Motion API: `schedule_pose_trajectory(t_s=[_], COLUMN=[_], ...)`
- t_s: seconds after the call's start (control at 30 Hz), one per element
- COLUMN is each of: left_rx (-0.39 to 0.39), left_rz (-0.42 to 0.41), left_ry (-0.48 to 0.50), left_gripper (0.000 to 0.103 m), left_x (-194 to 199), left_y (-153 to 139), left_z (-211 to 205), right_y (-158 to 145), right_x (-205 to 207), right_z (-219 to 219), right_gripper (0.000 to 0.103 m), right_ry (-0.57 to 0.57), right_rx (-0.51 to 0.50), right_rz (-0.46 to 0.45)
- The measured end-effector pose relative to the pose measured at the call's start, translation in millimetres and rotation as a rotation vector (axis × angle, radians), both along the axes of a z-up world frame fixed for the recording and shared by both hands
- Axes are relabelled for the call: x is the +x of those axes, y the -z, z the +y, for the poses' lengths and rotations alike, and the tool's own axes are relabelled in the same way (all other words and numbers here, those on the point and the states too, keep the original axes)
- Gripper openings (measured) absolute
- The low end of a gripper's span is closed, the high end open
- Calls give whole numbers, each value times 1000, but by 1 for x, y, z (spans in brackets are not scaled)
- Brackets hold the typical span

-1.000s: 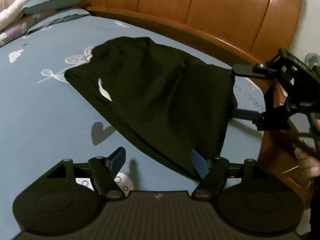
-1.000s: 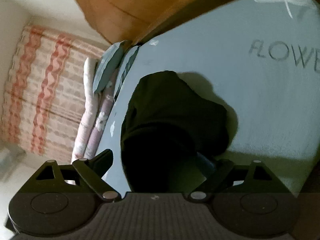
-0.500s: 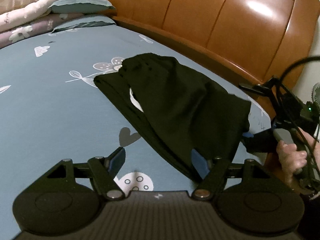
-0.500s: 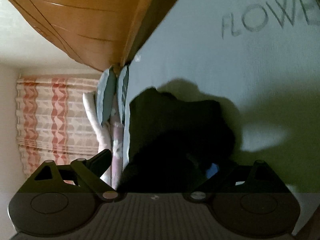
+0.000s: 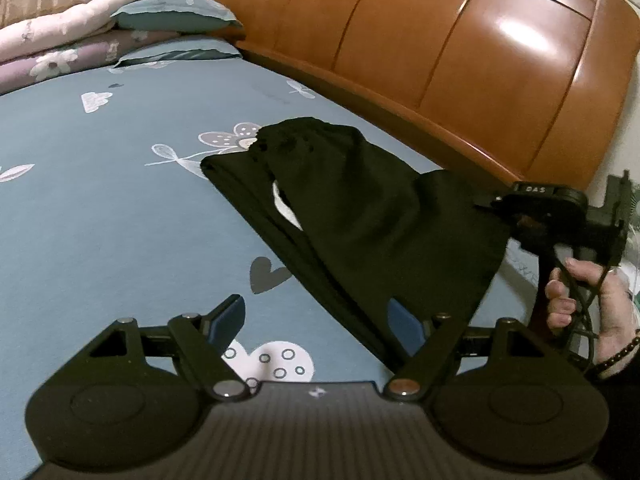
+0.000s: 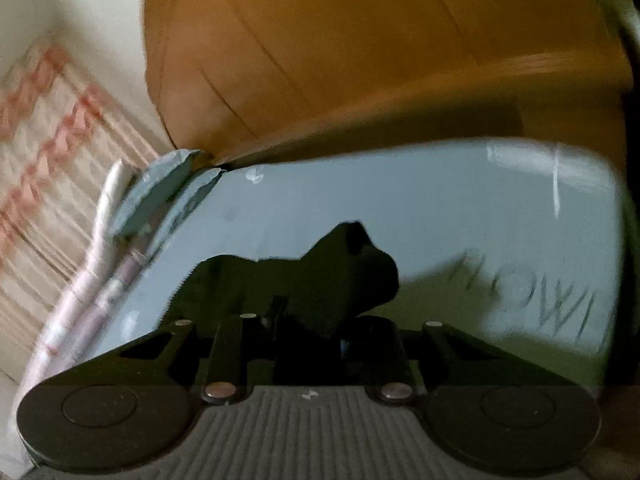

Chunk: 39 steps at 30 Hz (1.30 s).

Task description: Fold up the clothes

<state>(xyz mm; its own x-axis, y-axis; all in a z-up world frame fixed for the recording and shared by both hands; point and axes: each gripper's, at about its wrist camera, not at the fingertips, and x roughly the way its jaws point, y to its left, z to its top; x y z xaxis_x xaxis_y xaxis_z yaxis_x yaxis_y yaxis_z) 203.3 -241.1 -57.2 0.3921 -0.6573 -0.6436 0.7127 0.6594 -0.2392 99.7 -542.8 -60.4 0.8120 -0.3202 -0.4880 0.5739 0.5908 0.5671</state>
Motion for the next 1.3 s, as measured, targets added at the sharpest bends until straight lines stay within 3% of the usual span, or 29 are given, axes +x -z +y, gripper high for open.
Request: schedule_pose_trajectory(t_s=[0.17, 0.23, 0.3, 0.43, 0.57, 0.73, 0.83, 0.97, 1.07, 1.2, 1.3], left_rx=[-6, -25, -53, -113, -140, -112, -94, -82, -82, -82, -86], left_rz=[8, 29, 62, 131, 157, 159, 162, 165, 172, 167, 154], left_ry=[-13, -28, -48, -92, -102, -99, -107, -134, -163, -170, -175], left_gripper=[79, 79, 79, 78, 78, 78, 78, 78, 78, 78, 79], left_x=[3, 7, 13, 29, 35, 29, 28, 32, 36, 37, 35], left_y=[-1, 0, 0, -2, -2, 7, 10, 12, 14, 13, 8], left_z=[2, 5, 8, 13, 10, 4, 5, 11, 14, 16, 20], right_y=[4, 6, 2, -10, -20, -22, -9, 15, 3, -28, -31], right_x=[10, 1, -4, -28, -32, -2, 20, 29, 22, 41, 75], right_z=[11, 15, 22, 40, 57, 69, 63, 42, 39, 60, 77], right_gripper=[34, 49, 58, 67, 67, 67, 67, 67, 69, 72, 72], right_ry=[34, 54, 74, 112, 94, -44, -101, -100, -88, -196, -302], right_rx=[-71, -79, -93, -196, -349, -474, -468, -349, -323, -443, -538], right_rz=[147, 170, 178, 199, 190, 168, 218, 308, 269, 185, 190])
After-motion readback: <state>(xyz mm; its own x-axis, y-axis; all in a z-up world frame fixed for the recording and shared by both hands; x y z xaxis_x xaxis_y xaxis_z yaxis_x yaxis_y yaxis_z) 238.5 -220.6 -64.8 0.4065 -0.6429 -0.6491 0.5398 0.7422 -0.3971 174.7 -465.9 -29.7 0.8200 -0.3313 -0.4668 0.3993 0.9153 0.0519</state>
